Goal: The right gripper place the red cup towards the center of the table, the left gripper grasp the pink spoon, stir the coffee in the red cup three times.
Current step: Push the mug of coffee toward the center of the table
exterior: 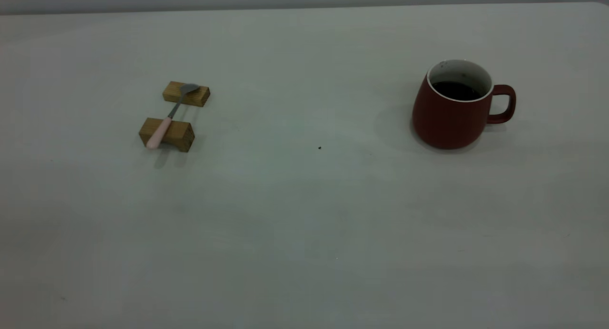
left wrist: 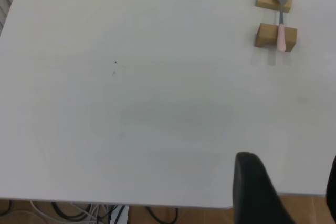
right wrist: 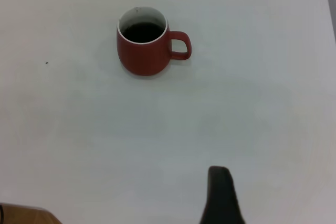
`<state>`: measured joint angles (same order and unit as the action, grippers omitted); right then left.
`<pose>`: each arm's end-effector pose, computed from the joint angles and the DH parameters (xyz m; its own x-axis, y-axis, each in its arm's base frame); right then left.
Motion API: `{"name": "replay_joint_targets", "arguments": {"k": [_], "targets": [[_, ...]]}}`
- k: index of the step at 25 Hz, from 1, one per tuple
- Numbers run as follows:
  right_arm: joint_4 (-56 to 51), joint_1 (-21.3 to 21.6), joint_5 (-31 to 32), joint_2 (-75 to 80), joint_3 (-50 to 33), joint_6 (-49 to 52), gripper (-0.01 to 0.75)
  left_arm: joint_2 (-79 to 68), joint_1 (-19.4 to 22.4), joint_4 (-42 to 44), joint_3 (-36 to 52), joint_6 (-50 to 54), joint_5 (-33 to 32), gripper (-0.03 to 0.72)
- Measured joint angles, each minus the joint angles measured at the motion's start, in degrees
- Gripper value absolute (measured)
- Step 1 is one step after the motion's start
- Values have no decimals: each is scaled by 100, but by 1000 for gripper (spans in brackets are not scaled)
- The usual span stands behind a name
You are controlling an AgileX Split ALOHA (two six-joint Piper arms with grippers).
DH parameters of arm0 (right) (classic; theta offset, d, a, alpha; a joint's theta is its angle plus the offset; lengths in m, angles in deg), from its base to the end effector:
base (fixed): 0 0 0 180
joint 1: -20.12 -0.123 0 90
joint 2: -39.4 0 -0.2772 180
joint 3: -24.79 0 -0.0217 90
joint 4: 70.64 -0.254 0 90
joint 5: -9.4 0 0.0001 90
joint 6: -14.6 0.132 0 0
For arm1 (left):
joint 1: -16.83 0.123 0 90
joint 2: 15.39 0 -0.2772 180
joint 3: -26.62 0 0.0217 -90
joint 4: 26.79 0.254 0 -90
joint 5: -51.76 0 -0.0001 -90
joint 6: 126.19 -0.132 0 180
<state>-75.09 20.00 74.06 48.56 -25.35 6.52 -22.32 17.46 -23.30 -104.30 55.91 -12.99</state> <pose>0.0429 0.0093 0.2420 -0.5479 -0.1084 -0.8295 -0.1199 0.9915 -0.0504 0.0365 0.0077 0.2490 -0.5101 -0.0162 -0.8599 -0.0637 0.9978 0.0190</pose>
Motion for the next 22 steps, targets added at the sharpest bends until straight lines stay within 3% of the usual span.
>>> {"name": "replay_joint_targets", "arguments": {"k": [22], "targets": [[-77, 0, -60, 51, 50, 242, 582, 0, 0, 0, 0, 0, 0, 411]]}}
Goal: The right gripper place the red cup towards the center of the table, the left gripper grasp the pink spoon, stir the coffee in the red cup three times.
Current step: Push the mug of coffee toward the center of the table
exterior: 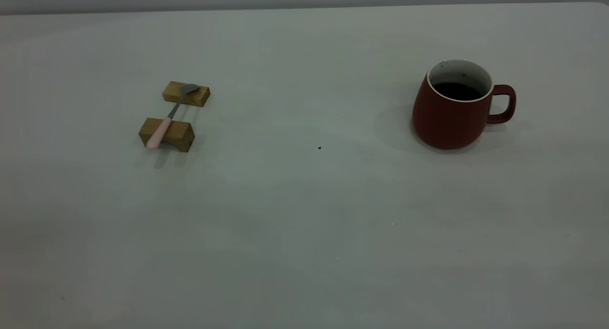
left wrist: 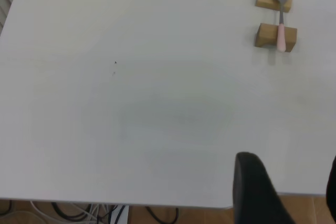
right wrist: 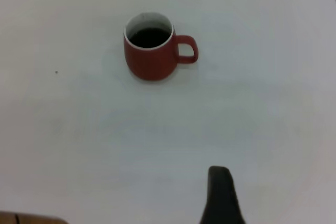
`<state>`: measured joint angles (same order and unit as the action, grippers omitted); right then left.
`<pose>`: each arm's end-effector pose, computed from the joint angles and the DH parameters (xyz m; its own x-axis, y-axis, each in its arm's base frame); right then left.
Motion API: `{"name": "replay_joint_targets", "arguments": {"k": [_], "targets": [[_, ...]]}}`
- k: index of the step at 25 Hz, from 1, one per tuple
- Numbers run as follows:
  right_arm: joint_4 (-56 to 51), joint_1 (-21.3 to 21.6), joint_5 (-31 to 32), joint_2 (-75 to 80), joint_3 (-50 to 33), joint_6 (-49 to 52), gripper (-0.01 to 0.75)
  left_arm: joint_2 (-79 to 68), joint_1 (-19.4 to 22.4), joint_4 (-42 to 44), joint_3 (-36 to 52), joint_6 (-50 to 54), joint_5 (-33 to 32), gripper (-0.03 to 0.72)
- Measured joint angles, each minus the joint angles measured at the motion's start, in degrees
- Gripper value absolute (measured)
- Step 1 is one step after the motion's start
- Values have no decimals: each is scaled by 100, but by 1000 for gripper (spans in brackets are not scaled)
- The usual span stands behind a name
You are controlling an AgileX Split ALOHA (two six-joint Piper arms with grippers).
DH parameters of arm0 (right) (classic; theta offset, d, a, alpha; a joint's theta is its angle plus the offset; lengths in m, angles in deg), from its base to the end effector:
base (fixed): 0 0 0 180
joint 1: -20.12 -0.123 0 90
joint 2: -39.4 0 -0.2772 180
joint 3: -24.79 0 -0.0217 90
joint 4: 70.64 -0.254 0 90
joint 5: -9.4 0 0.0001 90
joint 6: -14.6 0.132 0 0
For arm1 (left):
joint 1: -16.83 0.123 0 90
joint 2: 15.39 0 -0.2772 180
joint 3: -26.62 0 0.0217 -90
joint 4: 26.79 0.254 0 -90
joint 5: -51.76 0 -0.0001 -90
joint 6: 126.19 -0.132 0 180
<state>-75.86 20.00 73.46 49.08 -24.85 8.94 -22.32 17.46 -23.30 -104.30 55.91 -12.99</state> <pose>0.0440 0.0109 0.2456 -0.5437 -0.0598 -0.8371 -0.1026 0.9947 -0.0043 0.0365 0.0077 0.2490 -0.5101 -0.0162 -0.8599 -0.0637 0.9978 0.0190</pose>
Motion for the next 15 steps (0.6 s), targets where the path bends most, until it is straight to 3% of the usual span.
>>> {"name": "replay_joint_targets", "arguments": {"k": [4, 9, 15], "targets": [[111, 0, -294, 684, 331, 20, 588, 0, 0, 0, 0, 0, 0, 411], [233, 0, -752, 2760, 893, -254, 591, 0, 0, 0, 0, 0, 0, 411], [92, 0, -1771, 5186, 1404, -1598, 591, 0, 0, 0, 0, 0, 0, 411]]}}
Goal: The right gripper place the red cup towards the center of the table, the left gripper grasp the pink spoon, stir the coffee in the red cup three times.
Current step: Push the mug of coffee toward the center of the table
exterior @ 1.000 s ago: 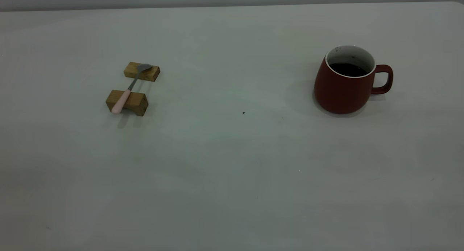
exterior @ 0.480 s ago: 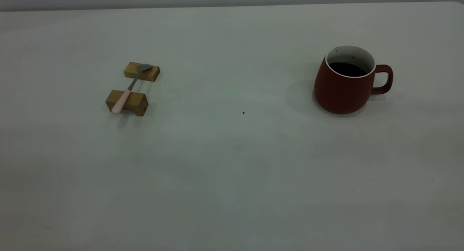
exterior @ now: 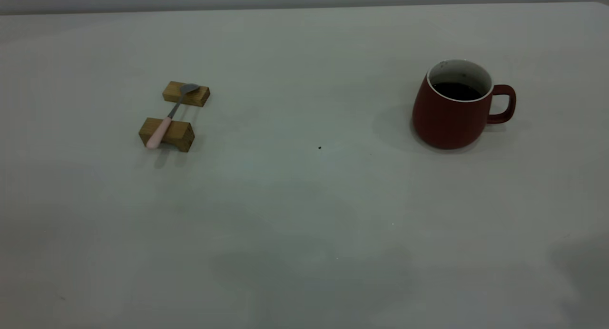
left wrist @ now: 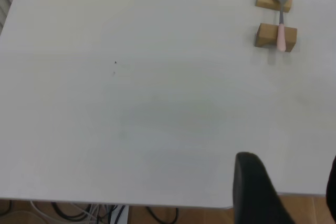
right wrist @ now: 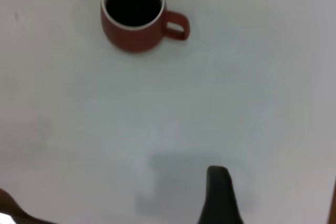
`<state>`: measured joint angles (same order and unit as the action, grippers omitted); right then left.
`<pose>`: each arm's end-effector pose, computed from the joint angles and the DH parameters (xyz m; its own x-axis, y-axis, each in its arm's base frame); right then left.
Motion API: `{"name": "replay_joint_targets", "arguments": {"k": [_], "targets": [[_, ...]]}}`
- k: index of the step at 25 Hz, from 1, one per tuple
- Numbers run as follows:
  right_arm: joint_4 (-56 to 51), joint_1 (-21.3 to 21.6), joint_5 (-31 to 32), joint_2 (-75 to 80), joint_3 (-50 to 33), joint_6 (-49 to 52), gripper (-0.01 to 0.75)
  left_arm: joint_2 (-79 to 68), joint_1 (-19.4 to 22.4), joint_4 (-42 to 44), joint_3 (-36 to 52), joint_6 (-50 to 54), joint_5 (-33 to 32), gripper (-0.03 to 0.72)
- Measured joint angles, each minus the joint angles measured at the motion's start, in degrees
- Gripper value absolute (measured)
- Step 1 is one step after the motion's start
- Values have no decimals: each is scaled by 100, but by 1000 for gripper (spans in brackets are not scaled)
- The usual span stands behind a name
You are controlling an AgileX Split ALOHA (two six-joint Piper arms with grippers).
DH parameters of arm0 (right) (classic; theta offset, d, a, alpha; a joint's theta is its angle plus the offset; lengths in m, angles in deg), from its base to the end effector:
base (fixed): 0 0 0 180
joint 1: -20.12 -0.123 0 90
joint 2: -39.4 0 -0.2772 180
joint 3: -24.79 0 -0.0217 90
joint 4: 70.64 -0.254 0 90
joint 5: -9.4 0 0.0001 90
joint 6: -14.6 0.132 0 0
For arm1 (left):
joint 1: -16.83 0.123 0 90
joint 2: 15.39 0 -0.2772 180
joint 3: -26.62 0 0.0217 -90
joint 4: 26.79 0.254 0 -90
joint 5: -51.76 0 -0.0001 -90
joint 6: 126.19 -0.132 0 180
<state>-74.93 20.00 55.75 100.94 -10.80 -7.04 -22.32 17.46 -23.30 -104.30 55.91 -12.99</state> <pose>0.2011 0.0076 0.2508 -0.7495 -0.3213 -0.5787 -0.2896 0.9454 -0.1498 0.0365 0.0077 0.2490 -0.5101 -0.0162 -0.8599 -0.0637 0.9978 0.0190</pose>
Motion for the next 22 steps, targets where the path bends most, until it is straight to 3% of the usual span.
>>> {"name": "replay_joint_targets", "arguments": {"k": [7, 13, 22], "targets": [[-103, 0, -892, 2335, 372, -1567, 591, 0, 0, 0, 0, 0, 0, 411], [-503, -50, -1265, 4082, 974, -2802, 591, 0, 0, 0, 0, 0, 0, 411], [-443, -229, -1382, 6155, 2396, -3329, 591, 0, 0, 0, 0, 0, 0, 411]]}}
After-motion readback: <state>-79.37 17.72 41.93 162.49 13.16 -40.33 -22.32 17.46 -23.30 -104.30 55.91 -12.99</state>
